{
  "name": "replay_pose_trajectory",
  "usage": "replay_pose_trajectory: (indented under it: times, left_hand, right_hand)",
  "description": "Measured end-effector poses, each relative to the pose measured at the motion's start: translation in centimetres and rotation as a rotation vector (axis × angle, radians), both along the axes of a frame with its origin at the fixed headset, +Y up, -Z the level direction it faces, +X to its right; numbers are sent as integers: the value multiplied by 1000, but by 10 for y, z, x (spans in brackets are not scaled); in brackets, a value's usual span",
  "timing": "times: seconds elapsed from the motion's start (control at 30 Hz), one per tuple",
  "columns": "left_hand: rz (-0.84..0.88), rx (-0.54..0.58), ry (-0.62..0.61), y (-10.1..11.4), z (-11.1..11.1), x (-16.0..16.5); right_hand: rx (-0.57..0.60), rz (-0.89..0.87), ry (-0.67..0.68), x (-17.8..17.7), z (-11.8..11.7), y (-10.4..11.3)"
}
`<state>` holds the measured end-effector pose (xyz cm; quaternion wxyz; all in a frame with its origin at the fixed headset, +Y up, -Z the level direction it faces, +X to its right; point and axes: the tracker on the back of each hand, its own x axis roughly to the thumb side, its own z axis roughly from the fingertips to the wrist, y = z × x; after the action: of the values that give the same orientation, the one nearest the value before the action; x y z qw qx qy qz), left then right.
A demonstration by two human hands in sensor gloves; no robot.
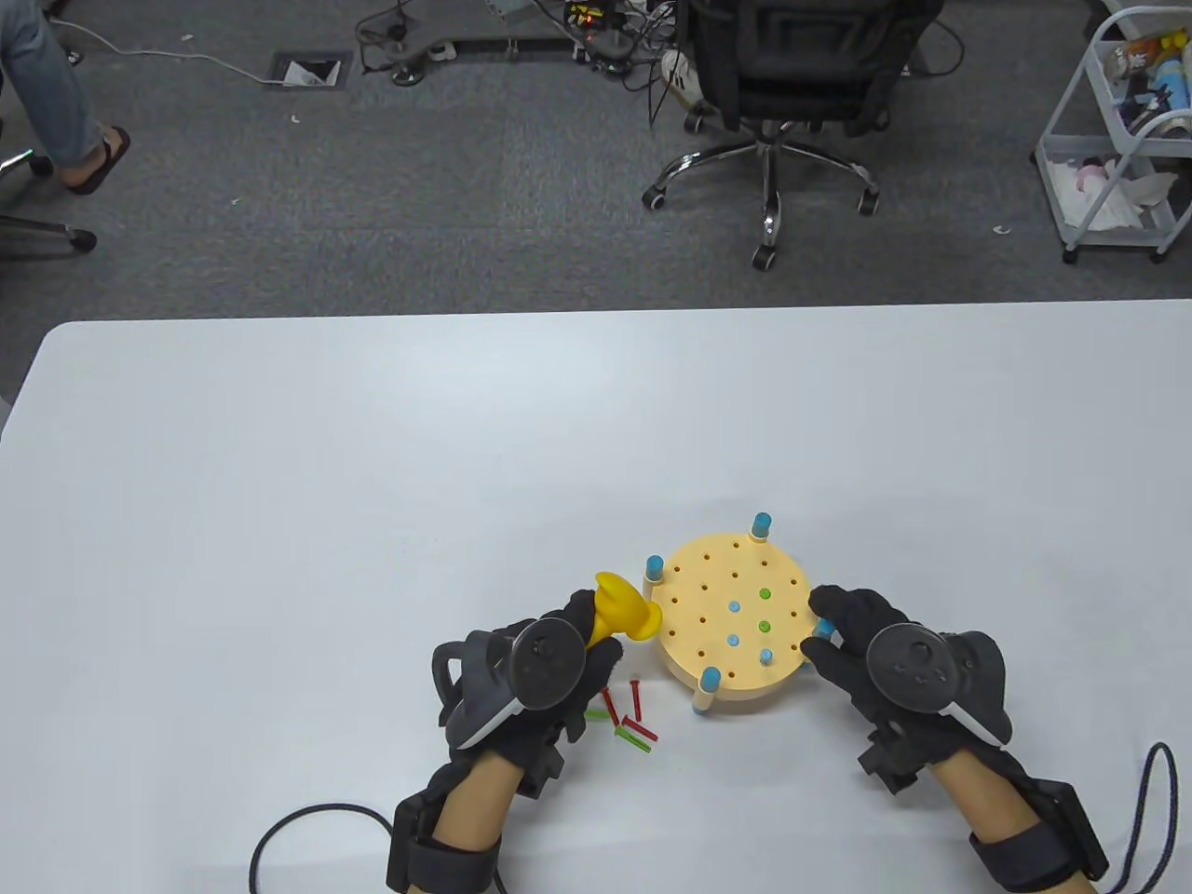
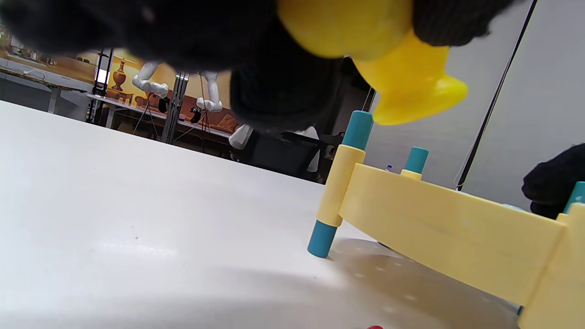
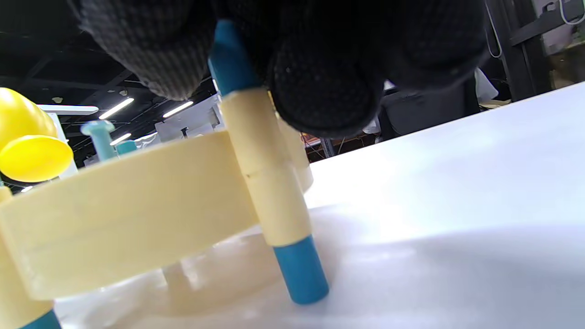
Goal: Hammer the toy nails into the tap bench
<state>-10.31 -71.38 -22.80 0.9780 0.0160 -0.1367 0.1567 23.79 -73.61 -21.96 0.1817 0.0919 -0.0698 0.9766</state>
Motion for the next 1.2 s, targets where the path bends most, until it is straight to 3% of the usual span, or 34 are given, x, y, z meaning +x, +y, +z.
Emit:
replay_pose_trajectory:
  times: [0.23, 0.43, 0.6, 0.73, 0.8, 0.83, 0.9, 0.93, 0.97, 1.0, 1.03, 1.07, 1.1, 1.13, 1.17, 1.2]
  left_hand:
    - [-5, 16, -18, 4, 3, 3]
    - [-10, 157, -97, 34, 24, 32]
    - [-309, 236, -205, 50, 31, 101]
    - [-496, 362, -202, 52, 38, 134]
    - [-625, 287, -264, 35, 38, 152]
    - [-750, 265, -178, 36, 43, 158]
    - [-746, 431, -223, 44, 46, 162]
    - [-662, 501, -158, 52, 48, 159]
    - [-608, 485, -168, 52, 46, 159]
    - [-614, 300, -247, 38, 37, 166]
    - [-776, 175, -96, 34, 34, 169]
    - [-826, 211, -128, 38, 36, 168]
    - [-794, 375, -202, 45, 39, 168]
    - [-731, 498, -137, 52, 43, 165]
    - [-641, 497, -180, 54, 46, 163]
    - [-631, 357, -274, 42, 41, 168]
  right_hand:
    - [14, -23, 6, -2, -1, -11]
    - [7, -33, 10, -2, 0, -11]
    - [1, -34, 17, -3, 0, -12]
    - [-2, -32, 20, -3, 0, -12]
    - [-4, -31, 21, -3, -1, -12]
    - [-4, -29, 22, -3, 0, -12]
    - [-3, -24, 22, -3, 0, -12]
    - [-5, -23, 23, -4, -1, -12]
    - [-6, -23, 22, -4, -1, -12]
    - [-3, -23, 21, -4, 0, -13]
    - [-2, -21, 20, -4, 0, -13]
    - [-2, -18, 20, -4, 0, -13]
    - [-1, -14, 19, -5, 0, -12]
    - [-1, -13, 20, -5, 0, -12]
    - [-2, -12, 20, -5, 0, -12]
    - [-2, -14, 20, -5, 0, -13]
